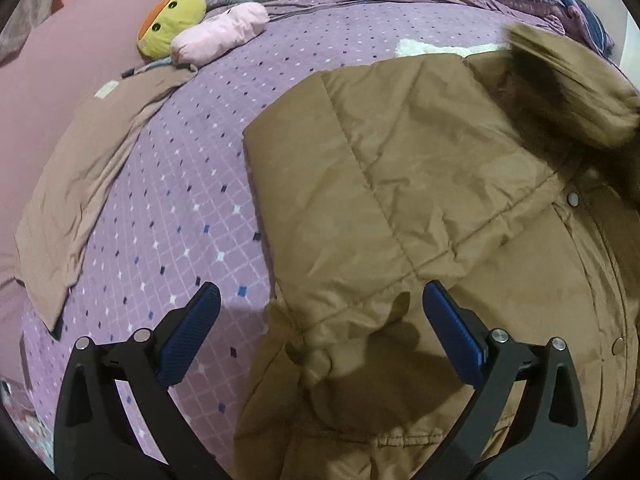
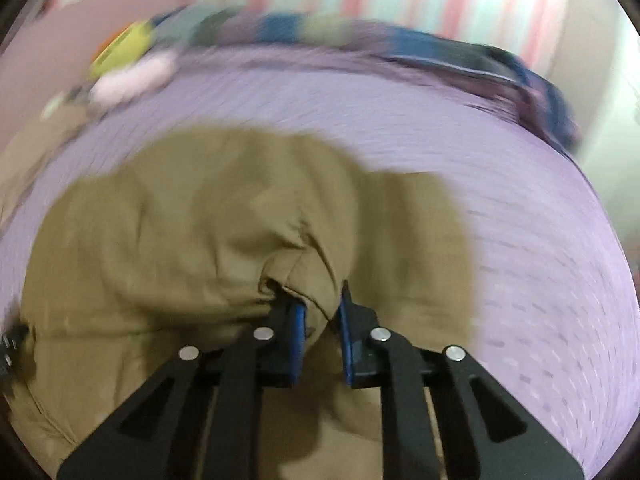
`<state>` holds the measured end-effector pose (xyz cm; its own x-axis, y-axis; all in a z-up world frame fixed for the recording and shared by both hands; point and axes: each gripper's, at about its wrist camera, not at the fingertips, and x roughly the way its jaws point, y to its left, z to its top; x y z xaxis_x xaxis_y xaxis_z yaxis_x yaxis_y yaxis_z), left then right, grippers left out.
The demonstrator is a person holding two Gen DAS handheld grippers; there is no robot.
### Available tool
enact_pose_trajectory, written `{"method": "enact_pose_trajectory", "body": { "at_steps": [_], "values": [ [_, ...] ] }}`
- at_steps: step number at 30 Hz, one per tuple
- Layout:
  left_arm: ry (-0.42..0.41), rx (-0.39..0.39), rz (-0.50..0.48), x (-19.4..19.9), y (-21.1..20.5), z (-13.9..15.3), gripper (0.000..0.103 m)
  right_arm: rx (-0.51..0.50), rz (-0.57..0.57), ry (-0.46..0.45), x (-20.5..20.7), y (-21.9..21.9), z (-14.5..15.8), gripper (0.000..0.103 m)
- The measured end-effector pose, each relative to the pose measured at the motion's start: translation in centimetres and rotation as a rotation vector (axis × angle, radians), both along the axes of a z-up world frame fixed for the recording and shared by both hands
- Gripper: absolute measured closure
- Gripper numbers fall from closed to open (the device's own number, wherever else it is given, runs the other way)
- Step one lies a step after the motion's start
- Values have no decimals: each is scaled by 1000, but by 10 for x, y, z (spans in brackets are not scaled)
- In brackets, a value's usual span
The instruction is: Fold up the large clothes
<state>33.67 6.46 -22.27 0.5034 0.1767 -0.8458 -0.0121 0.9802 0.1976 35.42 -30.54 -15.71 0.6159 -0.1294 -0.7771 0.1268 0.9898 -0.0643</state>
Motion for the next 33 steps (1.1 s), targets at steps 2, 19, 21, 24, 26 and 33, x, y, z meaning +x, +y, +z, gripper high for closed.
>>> {"method": "enact_pose_trajectory", "body": {
  "at_steps": [2, 19, 21, 24, 26, 33],
  "values": [
    [-7, -9, -8, 10, -9, 4, 3, 37, -106, -18, -14, -53, 13, 91],
    [18, 17, -214, 88, -146, -30, 3, 219, -430, 23, -133, -220, 1, 39],
    [19, 18, -227, 102, -157, -37, 6, 238, -403, 5, -135, -213, 2, 39],
    [44, 4, -252, 121, -163, -43, 20, 236, -329, 11, -119, -194, 3, 39],
    [58, -32, -266, 123, -165, -42, 33, 214, -281, 12, -111, -178, 5, 39],
    [72, -228, -304, 115, -146, -8, 77, 167, -104, 49, -75, -116, 2, 35]
  ]
}}
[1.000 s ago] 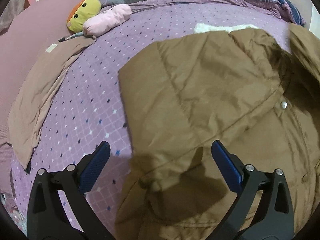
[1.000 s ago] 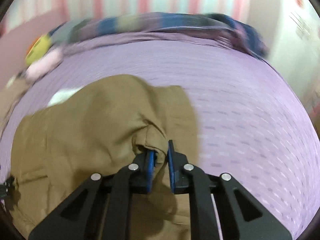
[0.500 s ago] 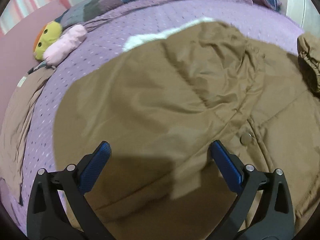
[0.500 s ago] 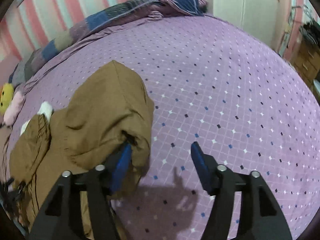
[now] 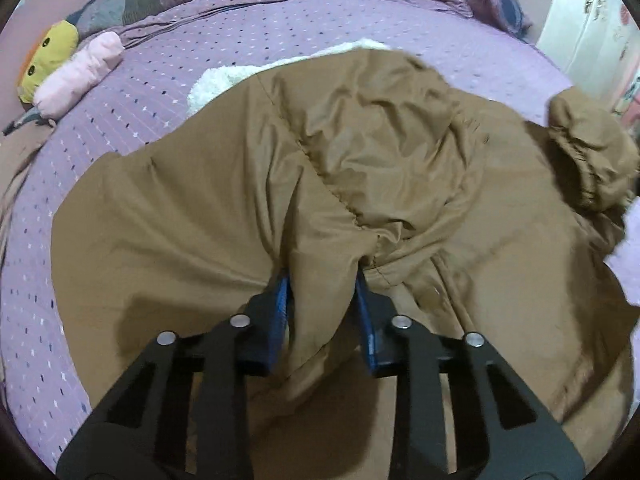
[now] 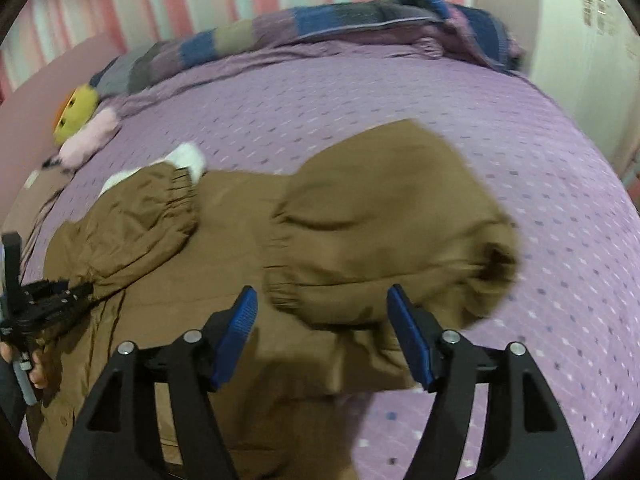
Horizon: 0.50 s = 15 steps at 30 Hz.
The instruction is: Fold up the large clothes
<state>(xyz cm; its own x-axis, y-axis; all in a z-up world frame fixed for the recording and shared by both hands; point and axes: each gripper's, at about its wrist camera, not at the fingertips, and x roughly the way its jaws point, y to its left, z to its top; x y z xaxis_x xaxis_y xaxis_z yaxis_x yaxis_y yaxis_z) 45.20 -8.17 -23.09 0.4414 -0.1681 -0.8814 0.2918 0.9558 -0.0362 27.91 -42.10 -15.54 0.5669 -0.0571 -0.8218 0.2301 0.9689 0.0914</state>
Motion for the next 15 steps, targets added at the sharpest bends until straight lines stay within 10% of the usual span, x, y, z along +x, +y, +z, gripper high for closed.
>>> {"method": "enact_pose_trajectory", "body": {
  "at_steps": [9, 15],
  "values": [
    [2, -47, -79, -61, -6, 9, 81, 30, 79, 75, 29, 40, -34, 35],
    [-4, 36, -25, -55, -18, -6, 37, 152, 131, 52, 45, 69, -47, 28]
  ]
}}
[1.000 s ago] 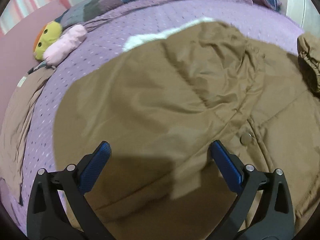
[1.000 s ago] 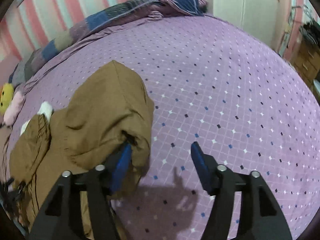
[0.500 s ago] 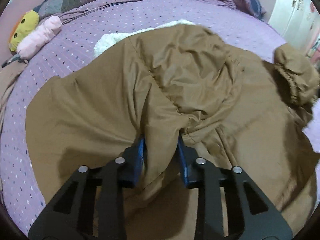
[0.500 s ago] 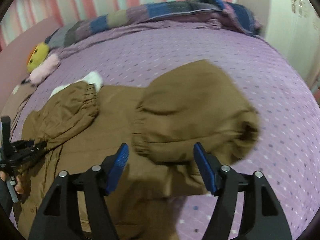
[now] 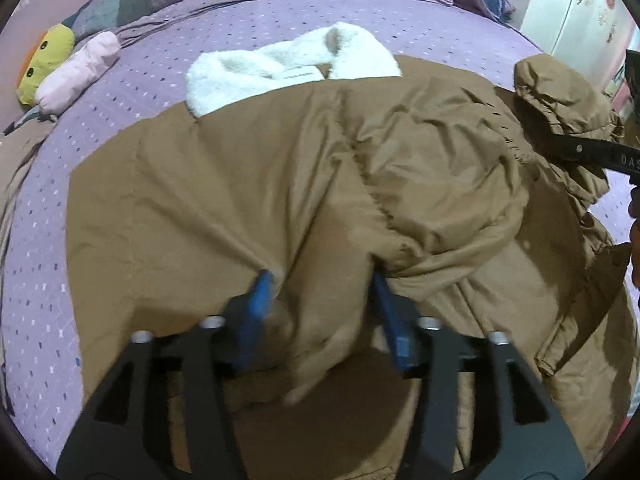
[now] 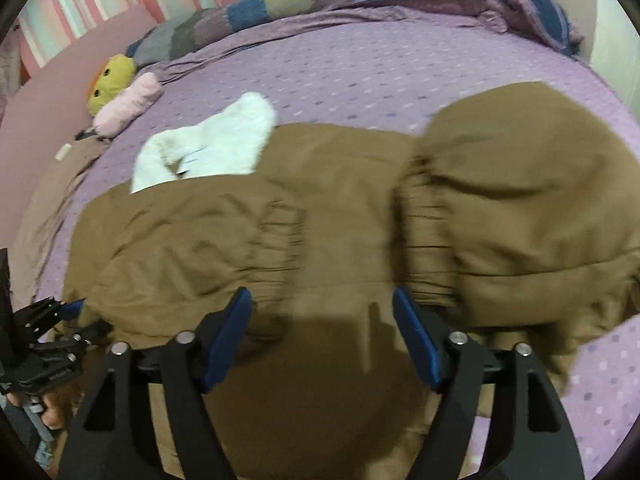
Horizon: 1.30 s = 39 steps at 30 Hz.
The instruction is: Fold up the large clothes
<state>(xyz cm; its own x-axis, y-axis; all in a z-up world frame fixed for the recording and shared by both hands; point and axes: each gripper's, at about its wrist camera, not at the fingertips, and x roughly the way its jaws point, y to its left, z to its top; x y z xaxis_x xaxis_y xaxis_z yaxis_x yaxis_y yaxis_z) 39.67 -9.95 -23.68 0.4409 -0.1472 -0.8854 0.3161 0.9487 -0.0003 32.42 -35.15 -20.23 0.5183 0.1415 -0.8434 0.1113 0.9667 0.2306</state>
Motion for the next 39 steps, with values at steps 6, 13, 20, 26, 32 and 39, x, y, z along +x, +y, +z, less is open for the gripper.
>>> {"method": "enact_pose_trajectory", "body": {
  "at_steps": [6, 13, 20, 26, 32, 39],
  "values": [
    [-55, 15, 48, -19, 45, 23, 9, 94, 7, 110, 25, 25, -33, 29],
    [-67, 21, 186, -14, 110, 37, 7, 58, -11, 83, 28, 40, -33, 85],
    [-76, 10, 230, -3, 121, 35, 7, -81, -66, 71, 20, 15, -12, 88],
    [-14, 28, 254, -1, 126, 8, 7, -52, -11, 114, 24, 17, -19, 79],
    [-24, 38, 263, -3, 133, 8, 7, -134, -16, 12, 8, 18, 8, 50],
    [-7, 59, 267, 9, 121, -4, 7, -179, 61, -29, 14, 46, 11, 51]
  ]
}}
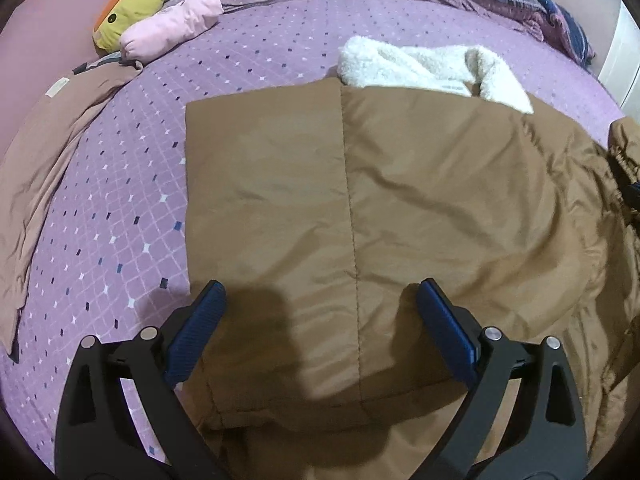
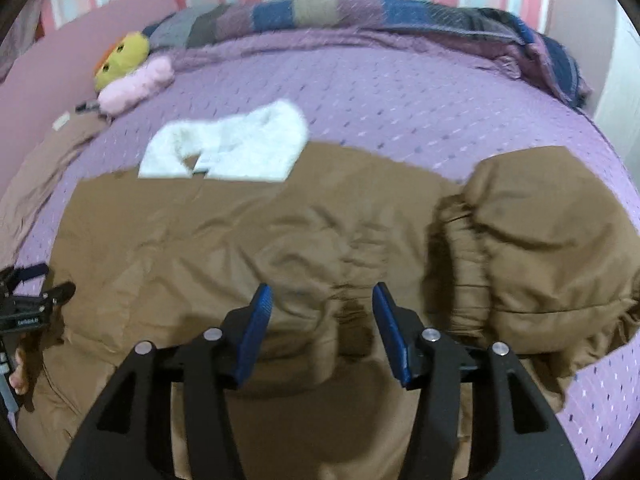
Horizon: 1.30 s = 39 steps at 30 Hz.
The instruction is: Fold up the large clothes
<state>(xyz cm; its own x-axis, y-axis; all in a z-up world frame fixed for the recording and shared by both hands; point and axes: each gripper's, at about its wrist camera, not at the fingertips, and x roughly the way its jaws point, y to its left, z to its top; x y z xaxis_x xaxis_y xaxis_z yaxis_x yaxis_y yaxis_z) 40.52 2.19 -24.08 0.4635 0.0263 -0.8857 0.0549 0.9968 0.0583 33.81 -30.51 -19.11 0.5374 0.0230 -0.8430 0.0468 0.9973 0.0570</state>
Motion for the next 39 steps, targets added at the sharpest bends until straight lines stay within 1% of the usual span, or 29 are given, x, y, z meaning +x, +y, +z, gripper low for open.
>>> {"method": "enact_pose_trajectory", "body": {
  "at_steps": [3, 5, 6, 8, 10, 11, 12, 15, 16, 19, 20, 21, 24, 26, 29, 31, 32, 33, 34, 35, 37, 38, 39],
  "values": [
    [-2, 5, -5, 0, -2, -2, 7, -15, 22, 88, 10, 10, -25, 51],
    [-5, 12, -12, -1, -2, -2, 7, -27, 25, 117, 12, 14, -39, 50],
    [-6, 18, -13, -1, -3, -3, 7, -28, 26, 120, 12, 15, -41, 50],
    [-3, 23, -12, -2, -2, 0, 7, -26, 28, 110, 12, 14, -35, 50],
    [-12, 27, -7, -3, -1, 6, 7, -12, 37, 78, 6, 9, -19, 50],
    [-24, 31, -5, -2, -2, 9, 7, -16, 31, 64, 4, 5, -14, 47],
    [-33, 33, -2, -2, -3, 11, 4, -30, 16, 42, -1, -2, -5, 42],
    [-58, 29, -1, -5, -1, 21, 3, -112, -35, -8, -13, -25, 15, 33],
    [-60, 24, -1, -5, 0, 23, 3, -151, -59, -21, -18, -35, 21, 32],
    [-55, 30, 1, -6, -1, 23, 3, -272, -133, -26, -21, -61, 28, 21],
    [-53, 31, 2, -7, -2, 23, 3, -295, -150, -17, -20, -67, 27, 16],
    [-53, 28, 0, -8, -2, 23, 3, -309, -160, -6, -20, -72, 24, 15],
    [-52, 22, -6, -15, -2, 24, 3, -346, -157, 43, -13, -84, 11, 13],
    [-53, 30, -15, -17, -4, 24, 3, -344, -147, 84, -9, -89, -2, 12],
    [-59, 52, -26, -19, -6, 25, 3, -349, -133, 113, -6, -93, -20, 11],
    [-60, 57, -28, -20, -4, 26, 3, -352, -113, 131, -1, -94, -32, 15],
    [-59, 61, -29, -20, -3, 26, 3, -356, -104, 135, -1, -91, -37, 32],
    [-58, 67, -29, -20, -1, 26, 3, -349, -93, 144, 2, -90, -41, 52],
    [-58, 74, -27, -20, 0, 27, 3, -318, -93, 158, 6, -93, -44, 56],
    [-57, 78, -24, -19, 2, 27, 3, -297, -99, 157, 9, -93, -43, 62],
    [-56, 75, -15, -17, 7, 29, 3, -256, -113, 148, 11, -96, -40, 68],
    [-57, 71, -12, -17, 9, 30, 3, -223, -121, 146, 11, -99, -37, 75],
    [-60, 64, -9, -17, 11, 32, 3, -192, -127, 137, 9, -99, -33, 79]
  ]
}}
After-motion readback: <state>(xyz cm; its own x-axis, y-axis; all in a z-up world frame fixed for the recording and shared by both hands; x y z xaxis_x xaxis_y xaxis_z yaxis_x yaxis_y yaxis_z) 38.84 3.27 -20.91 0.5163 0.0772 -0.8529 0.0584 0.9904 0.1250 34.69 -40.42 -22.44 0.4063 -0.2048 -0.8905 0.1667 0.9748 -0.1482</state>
